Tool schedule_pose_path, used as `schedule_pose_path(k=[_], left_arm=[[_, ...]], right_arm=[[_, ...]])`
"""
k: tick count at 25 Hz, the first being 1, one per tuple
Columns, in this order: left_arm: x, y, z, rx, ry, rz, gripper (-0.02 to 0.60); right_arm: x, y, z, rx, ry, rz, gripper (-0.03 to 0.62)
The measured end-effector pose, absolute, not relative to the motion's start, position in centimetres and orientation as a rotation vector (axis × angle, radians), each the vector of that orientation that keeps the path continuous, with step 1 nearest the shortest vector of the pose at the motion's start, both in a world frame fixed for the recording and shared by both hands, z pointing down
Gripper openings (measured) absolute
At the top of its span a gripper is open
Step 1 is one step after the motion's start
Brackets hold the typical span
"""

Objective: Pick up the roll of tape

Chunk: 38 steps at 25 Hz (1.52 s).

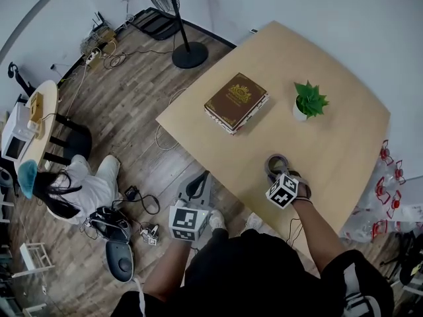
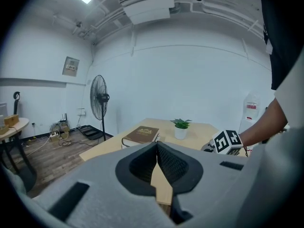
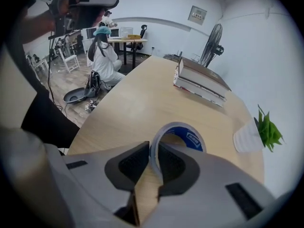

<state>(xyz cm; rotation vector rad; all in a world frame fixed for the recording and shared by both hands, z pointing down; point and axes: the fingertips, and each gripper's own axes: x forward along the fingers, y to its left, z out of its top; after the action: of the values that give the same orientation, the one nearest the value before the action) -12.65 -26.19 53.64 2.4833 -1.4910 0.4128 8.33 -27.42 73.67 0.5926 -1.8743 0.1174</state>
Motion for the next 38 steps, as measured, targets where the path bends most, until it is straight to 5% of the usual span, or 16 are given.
schedule_pose_path(k=[12, 38], left_arm=[[-12.4, -25.4, 53.8, 2.502, -1.457, 0.416, 0.005], [-11.0, -26.3, 49.1, 2.553, -1.512, 0.251, 0.005]], right_arm=[[7.6, -27.7, 70.9, 0.719, -1.91, 0.061, 0.046], [3.6, -27.4, 44.6, 1.477, -2.518, -0.069, 0.043]])
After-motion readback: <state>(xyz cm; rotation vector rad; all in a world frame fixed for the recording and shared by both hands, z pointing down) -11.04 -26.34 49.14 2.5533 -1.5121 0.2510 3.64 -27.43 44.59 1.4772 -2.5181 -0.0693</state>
